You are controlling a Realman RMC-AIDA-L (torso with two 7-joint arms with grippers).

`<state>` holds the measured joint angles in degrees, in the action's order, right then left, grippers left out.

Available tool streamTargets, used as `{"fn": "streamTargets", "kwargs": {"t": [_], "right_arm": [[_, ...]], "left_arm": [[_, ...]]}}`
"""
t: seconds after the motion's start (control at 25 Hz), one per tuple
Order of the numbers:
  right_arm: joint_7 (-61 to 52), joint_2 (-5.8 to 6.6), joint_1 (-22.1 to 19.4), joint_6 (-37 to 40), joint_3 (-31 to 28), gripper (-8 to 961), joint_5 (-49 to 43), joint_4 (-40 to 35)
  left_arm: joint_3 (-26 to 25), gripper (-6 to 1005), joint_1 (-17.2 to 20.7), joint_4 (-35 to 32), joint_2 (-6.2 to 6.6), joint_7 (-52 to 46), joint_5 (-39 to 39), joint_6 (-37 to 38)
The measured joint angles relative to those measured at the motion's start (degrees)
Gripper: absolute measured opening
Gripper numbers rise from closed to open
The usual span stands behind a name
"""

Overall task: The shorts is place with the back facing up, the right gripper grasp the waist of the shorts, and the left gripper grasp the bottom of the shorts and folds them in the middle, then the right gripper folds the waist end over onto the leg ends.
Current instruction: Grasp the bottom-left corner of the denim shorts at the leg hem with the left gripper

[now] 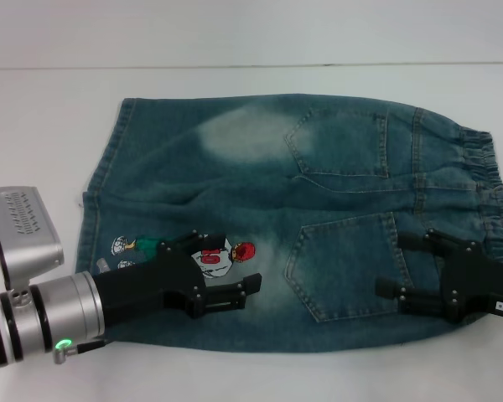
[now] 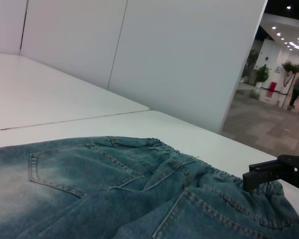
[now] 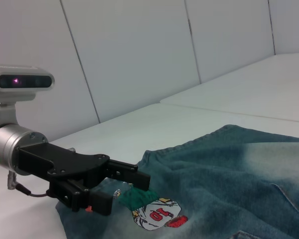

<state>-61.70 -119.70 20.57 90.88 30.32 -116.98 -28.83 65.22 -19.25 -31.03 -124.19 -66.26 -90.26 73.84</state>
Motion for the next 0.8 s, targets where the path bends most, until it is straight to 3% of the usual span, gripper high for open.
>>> {"fn": "streamTargets", "kwargs": {"t": [0.48,0.8], "right_arm": [[0.0,0.0,0.0,0.1,-0.1,945,0.0,0.0],[0.0,0.05,0.0,0.1,-0.5,945,0.0,0.0]], "left_arm": [[-0.7,921,0.3,-0.5,0.0,-0.3,0.3,1.0],[-11.5,913,4.3,-7.9,0.13,-11.6,-3.1,8.7]]}}
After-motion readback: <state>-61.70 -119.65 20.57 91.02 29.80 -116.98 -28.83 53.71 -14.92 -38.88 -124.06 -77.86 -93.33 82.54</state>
